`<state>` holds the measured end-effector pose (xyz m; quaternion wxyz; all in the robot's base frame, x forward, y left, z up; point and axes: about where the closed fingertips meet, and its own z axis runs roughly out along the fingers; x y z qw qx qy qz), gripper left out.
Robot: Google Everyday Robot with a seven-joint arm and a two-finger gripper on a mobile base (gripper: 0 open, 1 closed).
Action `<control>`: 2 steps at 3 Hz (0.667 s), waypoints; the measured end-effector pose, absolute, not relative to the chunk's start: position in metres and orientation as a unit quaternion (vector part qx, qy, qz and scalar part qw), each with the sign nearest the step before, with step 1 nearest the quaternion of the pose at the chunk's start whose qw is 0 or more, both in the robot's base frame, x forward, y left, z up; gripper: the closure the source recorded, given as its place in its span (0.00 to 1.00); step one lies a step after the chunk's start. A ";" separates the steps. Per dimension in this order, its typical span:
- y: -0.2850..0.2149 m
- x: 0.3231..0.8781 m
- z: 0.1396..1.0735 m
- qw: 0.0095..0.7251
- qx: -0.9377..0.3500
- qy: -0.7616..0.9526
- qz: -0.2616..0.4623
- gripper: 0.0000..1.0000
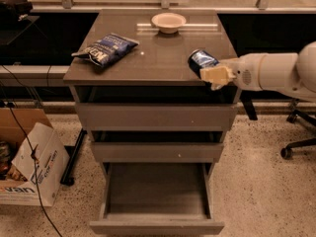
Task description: Place pepsi can into bottom drawer
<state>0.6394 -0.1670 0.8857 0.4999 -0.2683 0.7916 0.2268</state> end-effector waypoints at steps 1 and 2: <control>-0.143 0.563 0.886 0.488 -0.349 0.757 0.259 1.00; -0.127 0.480 0.886 0.471 -0.470 0.702 0.253 1.00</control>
Offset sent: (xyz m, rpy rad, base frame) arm -0.2368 0.0474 -0.0048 -0.2916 -0.2468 0.6416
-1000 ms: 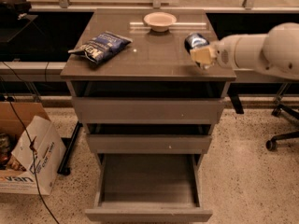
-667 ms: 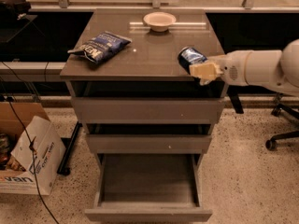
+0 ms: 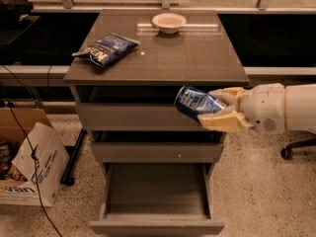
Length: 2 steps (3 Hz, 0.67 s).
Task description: Place pepsi can into bottom drawer
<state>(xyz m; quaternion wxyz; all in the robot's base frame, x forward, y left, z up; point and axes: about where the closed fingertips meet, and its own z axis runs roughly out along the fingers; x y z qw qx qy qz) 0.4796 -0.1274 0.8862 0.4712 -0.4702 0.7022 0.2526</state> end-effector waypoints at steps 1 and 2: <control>-0.128 0.483 0.886 0.476 -0.481 0.694 0.244 1.00; -0.116 0.504 0.871 0.488 -0.471 0.694 0.240 1.00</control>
Offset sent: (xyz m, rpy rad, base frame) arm 0.0562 0.0198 -0.0331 0.0239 -0.0756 -0.0626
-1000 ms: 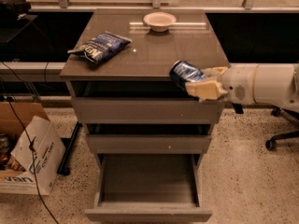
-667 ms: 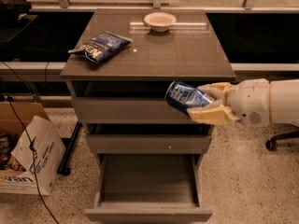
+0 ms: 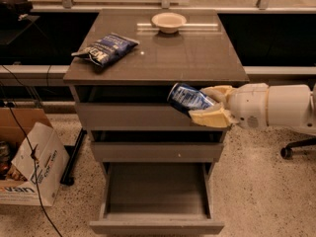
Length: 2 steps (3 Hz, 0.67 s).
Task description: Place pepsi can into bottom drawer
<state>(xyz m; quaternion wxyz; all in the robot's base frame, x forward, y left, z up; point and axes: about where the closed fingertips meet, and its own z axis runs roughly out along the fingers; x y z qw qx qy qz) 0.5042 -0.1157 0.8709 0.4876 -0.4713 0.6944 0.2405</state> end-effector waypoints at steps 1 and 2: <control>-0.106 0.526 0.841 0.488 -0.451 0.701 0.258 1.00; -0.105 0.537 0.801 0.478 -0.420 0.721 0.272 1.00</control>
Offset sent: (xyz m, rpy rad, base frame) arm 0.0458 0.0073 -0.1222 0.1100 0.1742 -0.1231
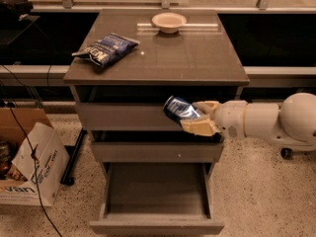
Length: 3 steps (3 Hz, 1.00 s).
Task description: Place pepsi can into bottom drawer
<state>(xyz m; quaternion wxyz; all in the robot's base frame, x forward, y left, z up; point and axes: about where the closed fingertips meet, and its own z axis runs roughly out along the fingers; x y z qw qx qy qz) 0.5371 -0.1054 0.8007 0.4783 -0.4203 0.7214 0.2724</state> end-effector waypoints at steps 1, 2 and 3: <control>-0.110 0.542 0.752 0.458 -0.378 0.752 0.287 1.00; -0.110 0.542 0.752 0.458 -0.378 0.752 0.287 1.00; -0.098 0.537 0.721 0.434 -0.396 0.755 0.290 1.00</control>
Offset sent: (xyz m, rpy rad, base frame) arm 0.0040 -0.0035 -0.0394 0.0217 0.0751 -0.0480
